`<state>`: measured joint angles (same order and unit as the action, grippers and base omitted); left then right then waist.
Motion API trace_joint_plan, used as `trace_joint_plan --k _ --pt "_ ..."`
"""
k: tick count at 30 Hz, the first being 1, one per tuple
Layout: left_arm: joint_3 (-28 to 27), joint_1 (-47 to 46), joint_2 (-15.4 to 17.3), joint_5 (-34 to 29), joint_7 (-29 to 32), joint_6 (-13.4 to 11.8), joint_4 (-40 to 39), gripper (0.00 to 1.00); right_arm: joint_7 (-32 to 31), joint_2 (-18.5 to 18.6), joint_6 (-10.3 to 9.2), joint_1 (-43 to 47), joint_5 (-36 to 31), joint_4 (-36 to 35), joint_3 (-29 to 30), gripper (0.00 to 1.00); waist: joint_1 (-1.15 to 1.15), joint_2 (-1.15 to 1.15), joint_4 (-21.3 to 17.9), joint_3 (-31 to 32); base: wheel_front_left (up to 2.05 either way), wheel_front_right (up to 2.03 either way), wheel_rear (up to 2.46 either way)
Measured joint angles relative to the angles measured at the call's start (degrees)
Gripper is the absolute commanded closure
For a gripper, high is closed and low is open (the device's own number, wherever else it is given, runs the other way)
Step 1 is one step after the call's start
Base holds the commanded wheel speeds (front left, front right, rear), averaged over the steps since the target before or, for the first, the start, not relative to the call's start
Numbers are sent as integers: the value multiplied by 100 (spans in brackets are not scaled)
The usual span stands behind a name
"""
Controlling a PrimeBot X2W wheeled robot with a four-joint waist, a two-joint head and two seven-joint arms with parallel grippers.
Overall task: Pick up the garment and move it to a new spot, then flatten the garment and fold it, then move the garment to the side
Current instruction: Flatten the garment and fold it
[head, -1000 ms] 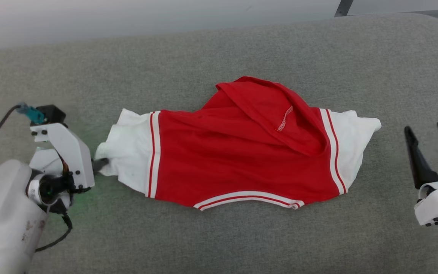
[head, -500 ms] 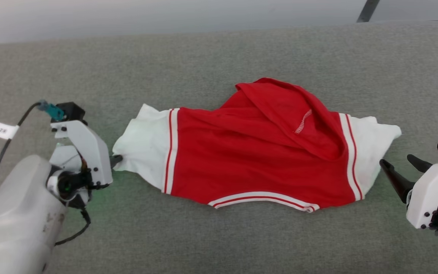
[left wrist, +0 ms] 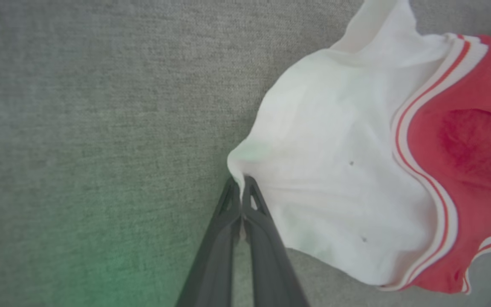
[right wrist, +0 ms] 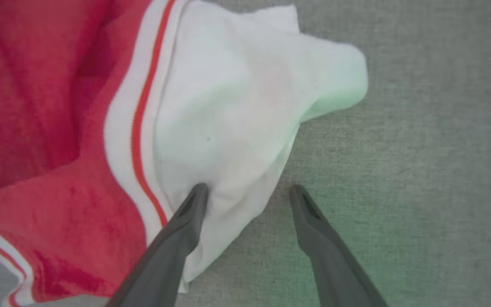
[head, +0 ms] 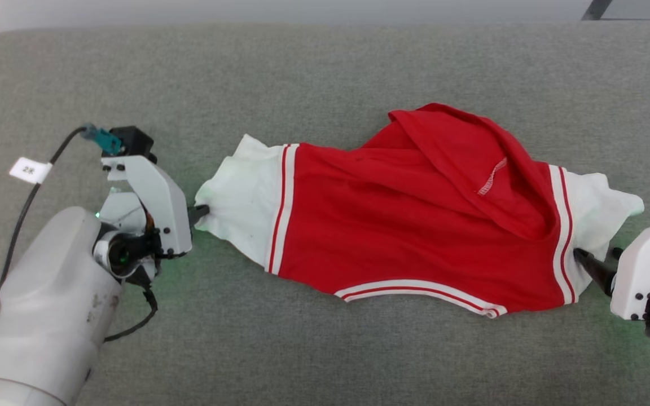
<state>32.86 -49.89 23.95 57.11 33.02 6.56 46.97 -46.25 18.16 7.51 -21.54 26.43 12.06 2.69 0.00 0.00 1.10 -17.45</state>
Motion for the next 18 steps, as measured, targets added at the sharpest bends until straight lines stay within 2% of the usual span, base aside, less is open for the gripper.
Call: trace_joint_plan --k 5,6,7,18 --pt "20 -99 -45 11 -37 26 57 100 -287 -135 0 -256 -133 315 97 0 0 0 67 -93 0 0 0" --pt "19 -116 -55 30 -37 33 81 100 -353 -136 0 -302 -156 381 96 9 0 0 72 -105 0 0 0" --pt "21 -130 -59 35 -38 43 100 100 -411 -151 0 -358 -172 455 105 100 0 0 76 -114 0 0 0" --pt "18 -299 -7 140 156 55 339 100 -896 -360 -4 -993 20 802 358 100 0 0 73 84 0 0 0"
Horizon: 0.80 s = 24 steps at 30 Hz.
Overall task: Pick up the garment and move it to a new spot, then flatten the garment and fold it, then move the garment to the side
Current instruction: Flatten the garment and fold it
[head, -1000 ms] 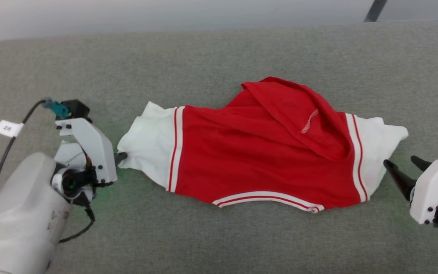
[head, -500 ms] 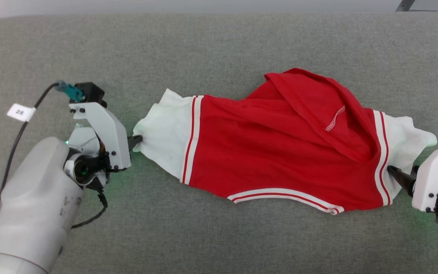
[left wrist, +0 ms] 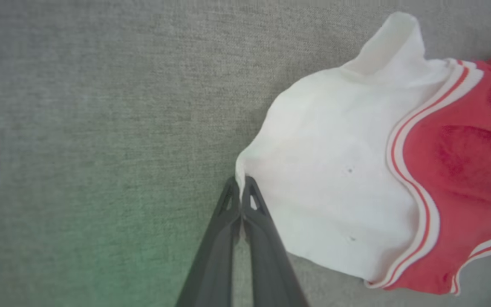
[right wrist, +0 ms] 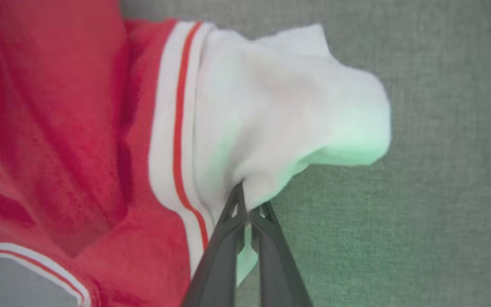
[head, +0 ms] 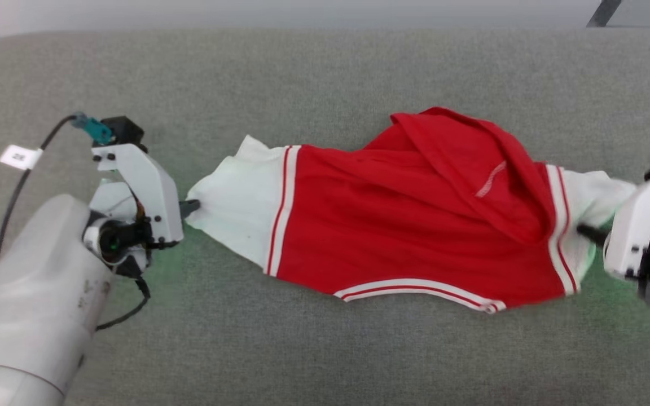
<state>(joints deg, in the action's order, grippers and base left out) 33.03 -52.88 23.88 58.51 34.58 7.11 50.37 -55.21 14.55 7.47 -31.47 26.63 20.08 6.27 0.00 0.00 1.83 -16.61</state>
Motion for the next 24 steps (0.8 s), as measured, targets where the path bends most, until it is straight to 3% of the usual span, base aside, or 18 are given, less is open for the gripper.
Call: trace_joint_plan --k 11,24 --pt "26 -667 152 -59 330 -90 -48 100 69 -123 0 -1441 -151 219 38 100 0 0 46 721 0 0 0" --pt "-175 -2187 254 -439 -623 -152 -46 100 2033 -288 1 -3249 -594 1467 -368 100 0 0 180 1533 0 0 0"
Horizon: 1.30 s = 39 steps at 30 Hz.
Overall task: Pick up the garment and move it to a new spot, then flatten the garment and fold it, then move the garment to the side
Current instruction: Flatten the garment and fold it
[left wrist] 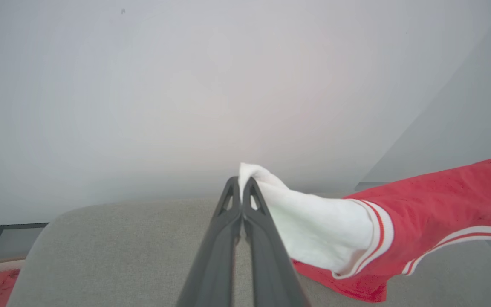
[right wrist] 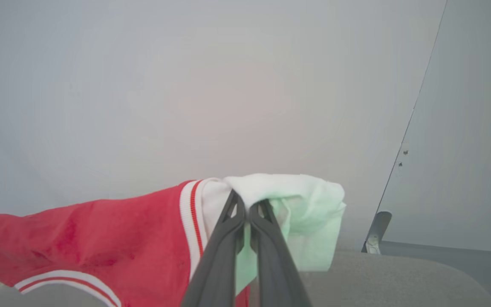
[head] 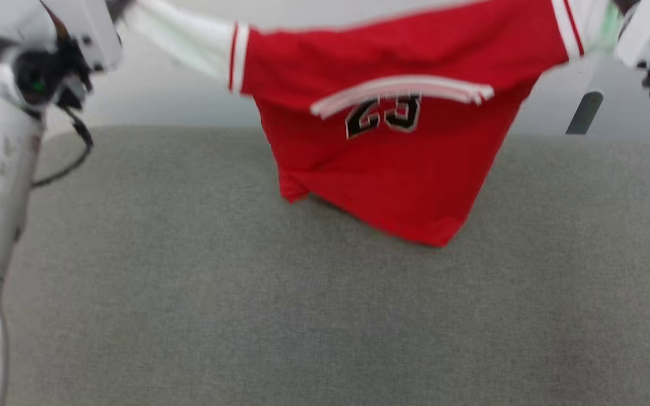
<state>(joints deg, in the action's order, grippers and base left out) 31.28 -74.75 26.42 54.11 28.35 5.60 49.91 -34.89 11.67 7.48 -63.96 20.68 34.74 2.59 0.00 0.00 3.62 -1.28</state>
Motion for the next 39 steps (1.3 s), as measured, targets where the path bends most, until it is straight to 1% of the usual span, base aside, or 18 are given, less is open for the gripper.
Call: trace_joint_plan --k 2,5,9,13,17,20,24,28,30,32,35,39 --pt "-34 -209 -8 -38 -198 4 54 100 377 -7 0 -237 -12 201 -59 100 0 0 20 72 0 0 0" --pt "2 -485 -8 -180 -402 27 175 100 776 2 0 -559 -21 547 -169 100 0 0 55 126 0 0 0" --pt "35 -649 -36 -232 -612 55 349 100 1092 31 0 -814 38 962 -331 100 0 0 91 131 0 0 0" --pt "68 -888 0 -318 -808 98 456 100 1417 137 0 -1128 65 1152 -508 100 0 0 97 23 0 0 0" --pt "69 -1149 15 -391 -1102 113 504 100 1806 292 0 -1427 59 1250 -694 100 0 0 95 -238 0 0 0" --pt "29 -1425 -26 -431 -1399 112 526 100 2314 445 0 -1747 -56 1268 -798 100 0 0 90 -533 0 0 0" --pt "-32 -1892 -136 -530 -1890 35 549 100 3215 589 1 -2243 -378 1328 -881 100 0 0 85 -1031 0 0 0" --pt "-152 -2594 -250 -635 -2621 19 466 100 4206 773 1 -2942 -877 1382 -872 100 0 0 87 -1607 0 0 0" --pt "-194 -2891 -335 -659 -2941 38 441 100 4596 855 1 -3253 -1152 1432 -869 100 0 0 94 -1917 0 0 0" --pt "-238 -3130 -434 -672 -3207 55 444 100 4801 911 1 -3492 -1439 1448 -878 100 0 0 103 -2234 0 0 0" --pt "-303 -3401 -592 -608 -3500 100 485 100 4940 955 1 -3752 -1756 1424 -881 100 0 0 124 -2713 0 0 0" --pt "-333 -3507 -744 -522 -3812 145 702 100 4978 961 1 -3830 -1940 1595 -869 100 0 0 168 -3333 0 0 0"
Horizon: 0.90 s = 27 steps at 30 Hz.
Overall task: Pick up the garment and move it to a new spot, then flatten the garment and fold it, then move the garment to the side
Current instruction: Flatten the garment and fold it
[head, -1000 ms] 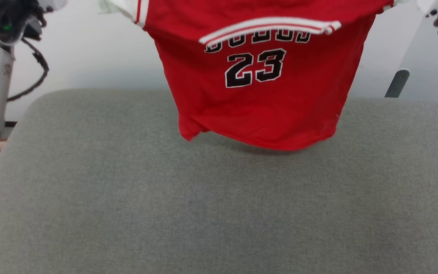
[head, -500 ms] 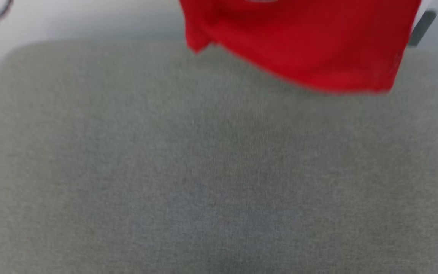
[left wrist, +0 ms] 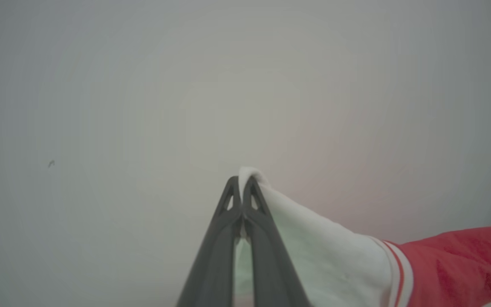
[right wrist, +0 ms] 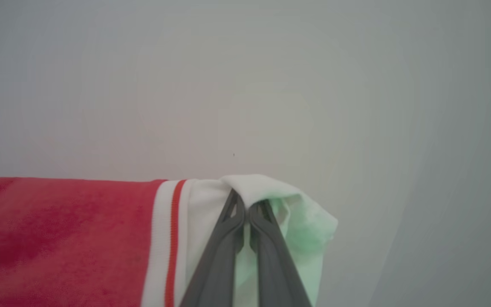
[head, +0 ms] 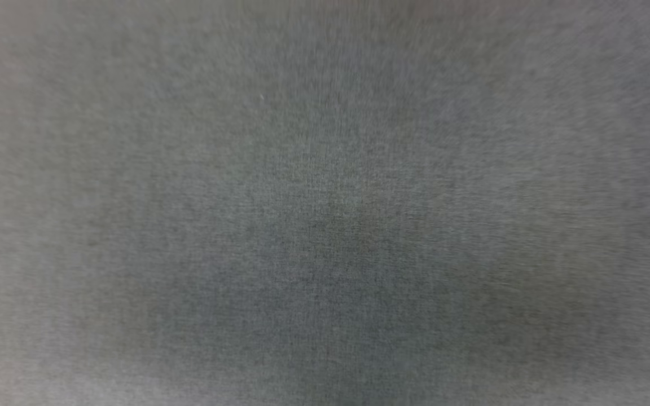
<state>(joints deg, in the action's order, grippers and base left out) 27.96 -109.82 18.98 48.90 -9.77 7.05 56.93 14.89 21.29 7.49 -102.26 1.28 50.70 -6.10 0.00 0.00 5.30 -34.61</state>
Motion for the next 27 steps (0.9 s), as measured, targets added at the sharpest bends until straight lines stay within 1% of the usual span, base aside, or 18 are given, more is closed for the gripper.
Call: trace_joint_plan --k 3,6,8,12,14,17,19,21,25,27 --pt "36 92 -96 14 -151 4 274 100 8 -89 0 82 -4 160 -4 100 0 0 44 -425 0 0 0" --pt "100 401 -215 87 -201 10 594 100 7 -221 0 350 87 386 -97 100 0 0 97 -792 0 0 0" --pt "183 631 -286 87 -183 11 816 100 5 -330 1 558 258 582 -75 100 0 0 139 -992 0 0 0" --pt "166 884 -400 266 -119 26 1074 100 7 -449 1 698 534 826 -171 100 0 0 241 -1240 0 0 0" --pt "161 970 -469 405 47 26 1100 100 7 -465 1 730 757 866 -202 100 0 0 308 -1277 0 0 0" --pt "235 1134 -549 541 302 26 1010 100 -11 -426 1 777 1224 947 -312 100 0 0 383 -1230 0 0 0" --pt "310 1273 -571 624 447 26 868 100 -190 -389 1 853 1621 907 -475 100 0 0 425 -1140 0 0 0" --pt "324 1397 -545 797 630 26 727 100 -417 -338 1 1014 2140 713 -625 100 0 0 459 -1017 0 0 0" --pt "321 1756 -333 1090 895 27 464 100 -936 11 1 1526 3181 137 -810 100 0 0 491 -696 0 0 0" --pt "332 1945 -208 1209 1060 27 375 100 -1378 212 0 1880 3638 -158 -898 100 0 0 498 -507 0 0 0"
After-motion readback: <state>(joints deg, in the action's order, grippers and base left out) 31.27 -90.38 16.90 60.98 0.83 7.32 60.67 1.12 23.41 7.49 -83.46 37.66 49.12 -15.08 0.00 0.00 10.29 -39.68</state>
